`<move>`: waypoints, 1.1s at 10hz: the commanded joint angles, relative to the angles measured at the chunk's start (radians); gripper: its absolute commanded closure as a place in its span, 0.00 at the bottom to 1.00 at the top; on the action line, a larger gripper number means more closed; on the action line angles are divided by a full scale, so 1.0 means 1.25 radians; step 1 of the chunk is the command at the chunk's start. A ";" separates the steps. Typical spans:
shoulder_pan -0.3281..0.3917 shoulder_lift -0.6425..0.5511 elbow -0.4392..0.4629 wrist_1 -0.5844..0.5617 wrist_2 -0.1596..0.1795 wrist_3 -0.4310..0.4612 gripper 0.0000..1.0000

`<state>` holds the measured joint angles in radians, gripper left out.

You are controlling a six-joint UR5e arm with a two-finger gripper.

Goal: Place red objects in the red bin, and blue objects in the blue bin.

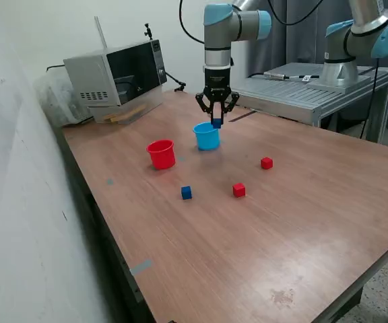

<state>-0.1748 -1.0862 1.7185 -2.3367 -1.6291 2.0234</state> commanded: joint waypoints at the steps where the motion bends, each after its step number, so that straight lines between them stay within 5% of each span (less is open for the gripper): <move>1: -0.098 -0.024 0.000 0.046 -0.009 0.008 1.00; 5: -0.124 -0.022 0.035 0.076 0.023 0.000 1.00; 6: -0.125 -0.022 0.035 0.075 0.070 -0.009 0.00; 8: -0.102 -0.028 0.050 0.078 0.074 -0.001 0.00; 11: 0.035 -0.045 0.057 0.076 0.074 0.071 0.00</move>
<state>-0.2542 -1.1247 1.7782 -2.2417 -1.5463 2.0505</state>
